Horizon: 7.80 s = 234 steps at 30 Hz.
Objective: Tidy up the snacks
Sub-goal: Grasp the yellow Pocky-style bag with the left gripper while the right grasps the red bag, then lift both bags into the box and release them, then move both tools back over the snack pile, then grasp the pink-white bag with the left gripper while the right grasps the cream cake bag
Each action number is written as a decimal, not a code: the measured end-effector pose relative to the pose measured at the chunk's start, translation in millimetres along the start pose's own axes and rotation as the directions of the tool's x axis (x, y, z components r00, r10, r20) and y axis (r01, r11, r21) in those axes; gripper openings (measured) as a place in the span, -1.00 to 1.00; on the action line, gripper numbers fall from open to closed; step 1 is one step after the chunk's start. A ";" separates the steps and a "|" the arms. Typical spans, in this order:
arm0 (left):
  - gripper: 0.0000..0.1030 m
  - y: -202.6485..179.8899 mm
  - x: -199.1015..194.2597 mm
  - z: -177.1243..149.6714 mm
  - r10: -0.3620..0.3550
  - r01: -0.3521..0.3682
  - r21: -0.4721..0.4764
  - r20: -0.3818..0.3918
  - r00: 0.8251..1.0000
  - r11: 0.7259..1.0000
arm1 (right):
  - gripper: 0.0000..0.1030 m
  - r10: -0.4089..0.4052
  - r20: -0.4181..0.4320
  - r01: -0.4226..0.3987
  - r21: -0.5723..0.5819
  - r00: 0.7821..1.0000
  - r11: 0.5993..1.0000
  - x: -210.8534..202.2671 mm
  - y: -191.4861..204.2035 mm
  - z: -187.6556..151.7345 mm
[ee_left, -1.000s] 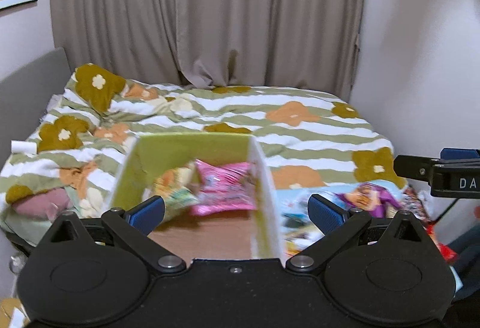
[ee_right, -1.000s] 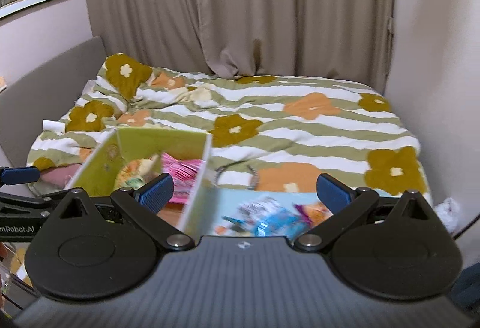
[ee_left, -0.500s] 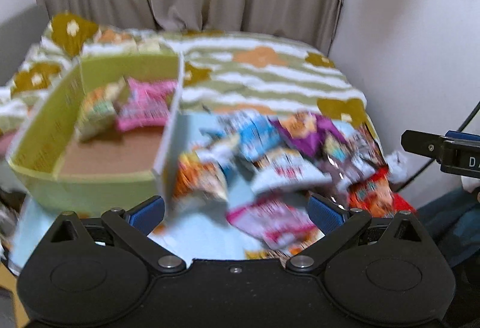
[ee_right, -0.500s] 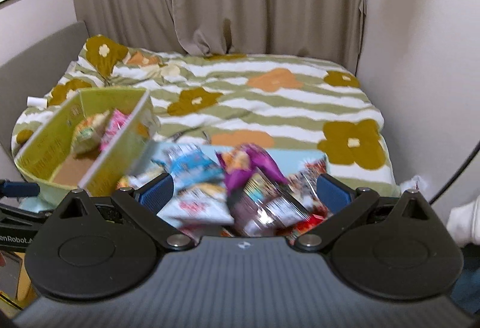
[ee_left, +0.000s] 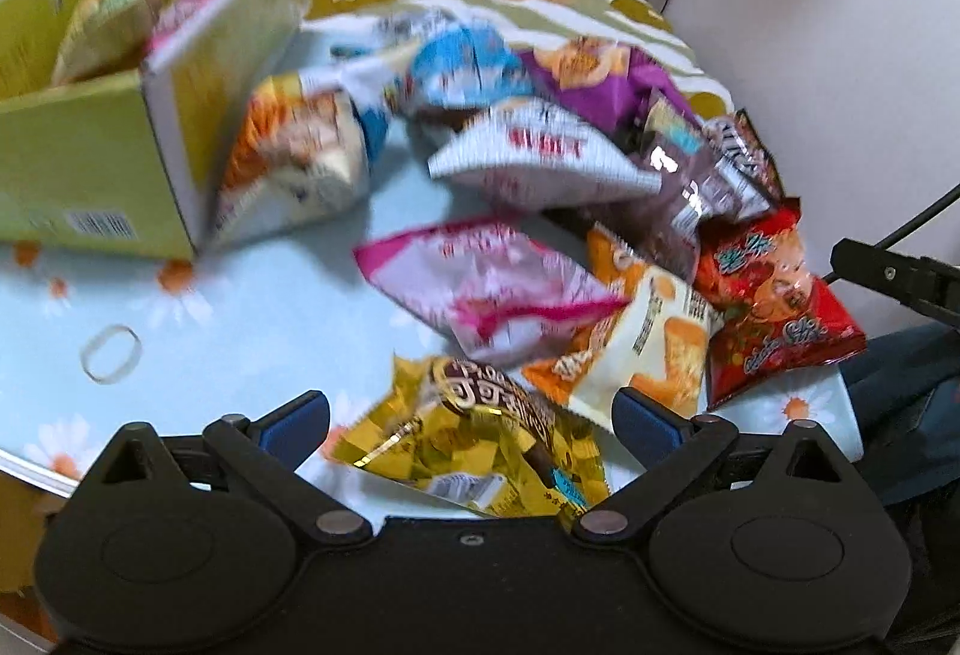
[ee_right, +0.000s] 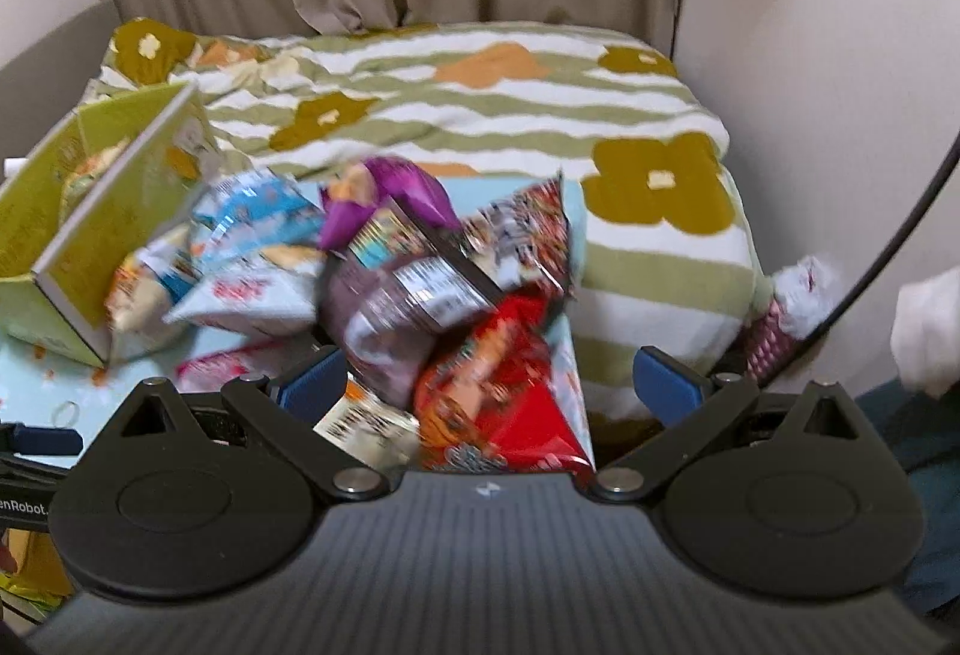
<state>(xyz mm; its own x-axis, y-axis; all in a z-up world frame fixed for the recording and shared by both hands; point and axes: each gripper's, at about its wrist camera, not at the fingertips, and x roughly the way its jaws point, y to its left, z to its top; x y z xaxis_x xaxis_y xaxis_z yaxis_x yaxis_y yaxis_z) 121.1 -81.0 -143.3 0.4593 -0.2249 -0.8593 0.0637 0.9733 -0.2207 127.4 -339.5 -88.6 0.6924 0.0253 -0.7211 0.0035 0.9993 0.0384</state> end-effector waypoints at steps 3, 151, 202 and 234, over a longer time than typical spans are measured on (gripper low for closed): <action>0.88 -2.5 11.0 -3.4 0.003 -0.004 -0.007 -0.011 1.000 1.000 | 1.00 0.002 -0.022 -0.003 -0.005 1.000 1.000 11.8 -1.7 -8.9; 1.00 285.0 -89.0 163.1 0.172 -0.166 -0.047 0.272 0.947 0.985 | 1.00 0.320 -0.041 -0.319 0.018 0.947 0.948 119.7 360.0 149.9; 1.00 39.6 -69.2 80.9 -0.031 0.006 0.150 0.161 0.986 0.989 | 1.00 -0.036 -0.010 0.037 0.173 0.999 0.984 -26.2 77.3 46.0; 0.31 -4.8 77.8 56.1 0.071 -0.064 0.127 -0.049 0.996 0.990 | 1.00 0.099 -0.239 -0.022 0.305 0.966 0.952 66.5 35.2 -21.5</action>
<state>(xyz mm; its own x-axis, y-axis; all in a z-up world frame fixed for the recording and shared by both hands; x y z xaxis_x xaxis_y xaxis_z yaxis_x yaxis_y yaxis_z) 206.3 -100.6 -183.2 0.4189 -0.1575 -0.8943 0.1464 0.9837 -0.1047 158.0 -302.0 -150.1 0.4967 0.1301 -0.8581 0.2086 0.9418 0.2635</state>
